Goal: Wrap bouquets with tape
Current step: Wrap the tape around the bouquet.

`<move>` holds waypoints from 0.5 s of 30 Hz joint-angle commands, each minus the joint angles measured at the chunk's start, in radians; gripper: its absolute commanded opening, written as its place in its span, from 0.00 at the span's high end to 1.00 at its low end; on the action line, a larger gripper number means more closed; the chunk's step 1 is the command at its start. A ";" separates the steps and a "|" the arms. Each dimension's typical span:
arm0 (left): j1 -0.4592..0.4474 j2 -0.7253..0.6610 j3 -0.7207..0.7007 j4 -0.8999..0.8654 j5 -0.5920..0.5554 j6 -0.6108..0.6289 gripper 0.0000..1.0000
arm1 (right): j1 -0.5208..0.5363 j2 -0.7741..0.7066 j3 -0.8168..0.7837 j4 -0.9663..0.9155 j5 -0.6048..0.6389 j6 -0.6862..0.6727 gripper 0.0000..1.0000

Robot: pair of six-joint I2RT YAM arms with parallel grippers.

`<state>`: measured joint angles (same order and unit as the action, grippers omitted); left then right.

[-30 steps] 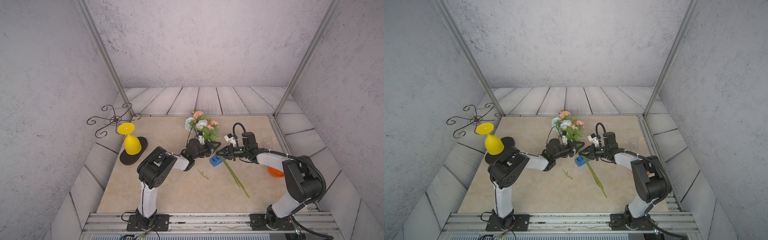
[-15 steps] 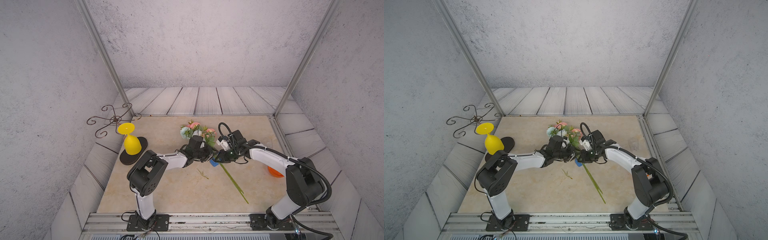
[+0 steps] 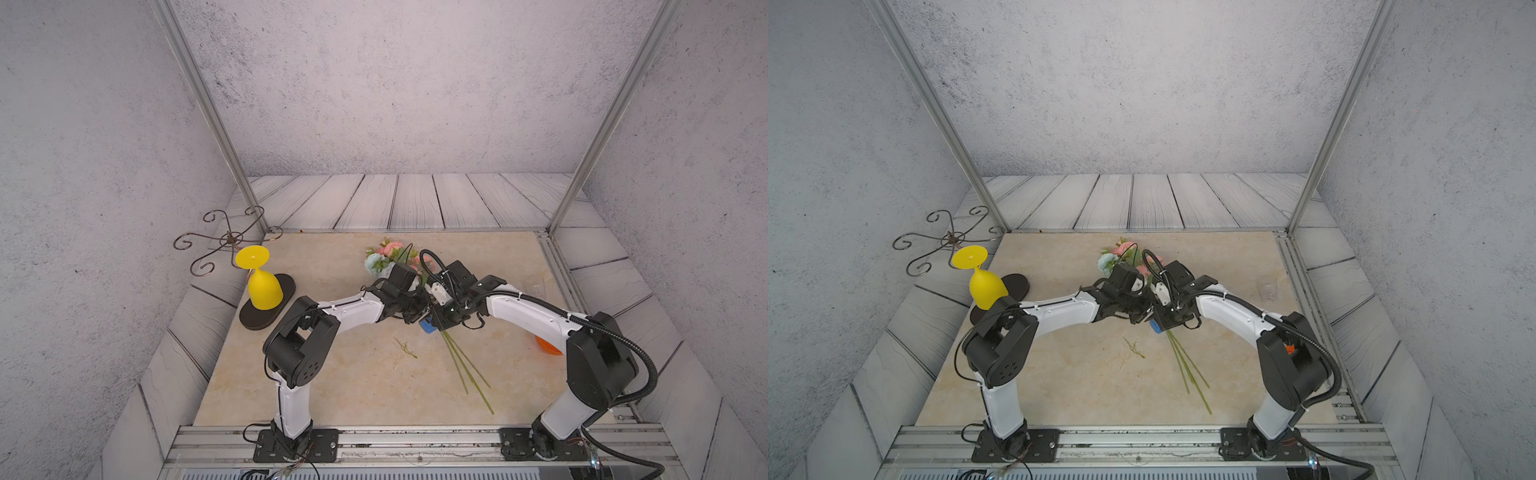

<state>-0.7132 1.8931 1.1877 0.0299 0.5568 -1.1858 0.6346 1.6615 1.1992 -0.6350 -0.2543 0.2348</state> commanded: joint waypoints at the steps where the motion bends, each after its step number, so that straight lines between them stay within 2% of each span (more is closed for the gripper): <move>1: -0.040 -0.004 0.000 0.031 0.089 0.012 1.00 | 0.008 0.024 -0.013 0.076 0.006 -0.024 0.99; 5: -0.030 -0.026 -0.042 0.058 0.083 0.018 1.00 | 0.002 0.006 -0.036 0.084 -0.004 -0.008 0.92; 6: -0.024 -0.038 -0.060 0.079 0.082 0.026 1.00 | -0.002 -0.003 -0.039 0.074 -0.012 -0.009 0.86; 8: -0.011 -0.060 -0.090 0.089 0.072 0.043 1.00 | -0.011 -0.028 -0.053 0.065 -0.021 0.000 0.65; 10: 0.004 -0.088 -0.136 0.143 0.065 0.046 1.00 | -0.040 -0.084 -0.094 0.090 -0.060 0.036 0.53; 15: 0.012 -0.126 -0.203 0.197 0.045 0.068 1.00 | -0.153 -0.200 -0.212 0.218 -0.197 0.161 0.44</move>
<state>-0.7094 1.8133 1.0218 0.1871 0.5789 -1.1675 0.5552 1.5574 1.0210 -0.4953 -0.4133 0.3111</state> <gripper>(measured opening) 0.134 0.556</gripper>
